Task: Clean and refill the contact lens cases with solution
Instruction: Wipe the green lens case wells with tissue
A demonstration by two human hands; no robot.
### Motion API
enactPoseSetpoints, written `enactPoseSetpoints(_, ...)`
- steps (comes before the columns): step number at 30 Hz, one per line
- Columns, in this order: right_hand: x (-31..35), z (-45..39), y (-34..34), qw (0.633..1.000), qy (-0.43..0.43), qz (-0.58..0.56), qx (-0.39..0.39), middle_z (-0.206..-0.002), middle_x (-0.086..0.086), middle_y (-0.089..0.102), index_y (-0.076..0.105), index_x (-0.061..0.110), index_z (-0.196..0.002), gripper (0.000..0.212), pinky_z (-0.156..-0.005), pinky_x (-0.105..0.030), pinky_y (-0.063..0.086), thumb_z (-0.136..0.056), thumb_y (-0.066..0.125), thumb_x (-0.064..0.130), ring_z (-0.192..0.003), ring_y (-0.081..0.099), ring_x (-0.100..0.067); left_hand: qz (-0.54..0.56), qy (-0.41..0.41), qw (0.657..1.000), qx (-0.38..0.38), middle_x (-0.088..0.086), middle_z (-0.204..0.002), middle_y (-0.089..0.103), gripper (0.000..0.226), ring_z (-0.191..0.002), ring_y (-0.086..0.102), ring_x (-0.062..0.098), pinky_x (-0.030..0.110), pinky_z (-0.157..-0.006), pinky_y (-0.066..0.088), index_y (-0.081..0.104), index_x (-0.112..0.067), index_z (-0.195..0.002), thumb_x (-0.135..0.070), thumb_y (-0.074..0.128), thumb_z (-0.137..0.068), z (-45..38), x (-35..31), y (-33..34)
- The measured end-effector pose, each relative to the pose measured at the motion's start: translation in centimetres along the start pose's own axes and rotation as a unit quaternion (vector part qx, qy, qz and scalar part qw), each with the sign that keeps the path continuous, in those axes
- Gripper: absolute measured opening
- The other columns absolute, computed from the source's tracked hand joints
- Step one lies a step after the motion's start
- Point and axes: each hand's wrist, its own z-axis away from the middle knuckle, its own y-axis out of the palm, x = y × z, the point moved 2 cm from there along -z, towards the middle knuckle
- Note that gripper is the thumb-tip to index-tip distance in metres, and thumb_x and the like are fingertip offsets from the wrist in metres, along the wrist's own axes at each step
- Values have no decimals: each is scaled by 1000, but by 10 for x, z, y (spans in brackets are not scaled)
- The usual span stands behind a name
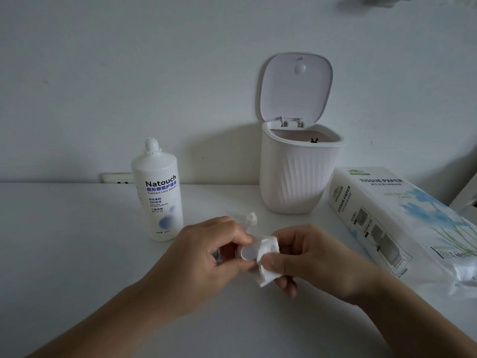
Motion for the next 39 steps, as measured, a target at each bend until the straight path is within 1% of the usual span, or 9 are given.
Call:
enactPoseSetpoints(6, 1, 2, -7, 998, 39, 52, 1, -64, -8, 68, 78, 15, -86, 7, -54, -25, 52, -82, 80, 21, -53, 60, -18, 25, -59, 998, 19, -3, -101, 76, 26, -91, 72, 19, 46, -84, 57, 68, -31, -95, -44, 77, -74, -2, 3, -6)
enactPoseSetpoints(11, 3, 5, -34, 973, -7, 122, -198, -61, -4, 69, 77, 26, -95, 10, -50, -22, 49, -89, 75, 18, -48, 58, -11, 32, -105, 992, -59, 1, -76, 76, 19, -69, 67, 18, 24, -65, 54, 66, -25, -82, -26, 84, -78, -6, 4, -17)
enactPoseSetpoints(18, -3, 8, -56, 933, 99, 248, -242, -58, 3, 71, 68, 33, -107, 13, -46, -15, 43, -94, 67, 35, -43, 55, -6, 152, -191, 969, -45, 15, -80, 76, 21, -74, 72, 39, 47, -66, 62, 63, -11, -84, -14, 84, -82, -5, 6, -13)
enactPoseSetpoints(23, 5, 16, -63, 792, 188, 517, -263, -84, 11, 72, 65, 40, -114, 33, -78, -32, 53, -92, 52, 61, -85, 68, -14, 176, -196, 964, -40, 6, -80, 79, 20, -71, 74, 32, 30, -57, 57, 62, -9, -87, -17, 81, -85, -6, 7, -14)
enactPoseSetpoints(25, 18, 16, -59, 769, 102, 553, -304, -74, 18, 67, 66, 43, -107, 30, -69, -31, 51, -89, 51, 61, -77, 64, -7, 182, -197, 962, -42, 8, -79, 78, 21, -66, 73, 28, 24, -53, 51, 62, -9, -87, -18, 81, -85, -7, 7, -14)
enactPoseSetpoints(28, 41, 9, -46, 836, -52, 459, -296, -71, 19, 66, 64, 48, -101, 26, -52, -18, 44, -85, 53, 64, -59, 61, -3, 209, -202, 956, -49, 12, -75, 77, 23, -58, 67, 19, 19, -50, 48, 62, -6, -88, -14, 83, -84, -9, 7, -13)
enactPoseSetpoints(32, 43, -14, -21, 977, -39, 184, -100, -86, -4, 74, 70, 41, -114, 42, -72, -29, 59, -75, 74, 58, -74, 71, -21, 196, -196, 960, -42, 9, -77, 78, 23, -55, 65, 14, 23, -51, 47, 64, -6, -92, -17, 82, -84, -9, 10, -13)
enactPoseSetpoints(35, 31, -24, -10, 992, -59, 59, -92, -87, -10, 76, 75, 23, -111, 38, -72, -29, 60, -74, 77, 24, -74, 71, -24, 184, -191, 963, -44, 7, -79, 79, 18, -57, 66, 10, 24, -53, 48, 67, -13, -90, -20, 82, -84, -9, 14, -13)
enactPoseSetpoints(39, 20, -25, -3, 990, -77, 50, -105, -93, -11, 78, 79, 19, -103, 29, -72, -27, 60, -75, 76, 27, -74, 72, -20, 174, -180, 967, -44, 4, -81, 79, 17, -60, 67, 8, 23, -57, 49, 68, -20, -86, -26, 83, -82, -9, 21, -9)
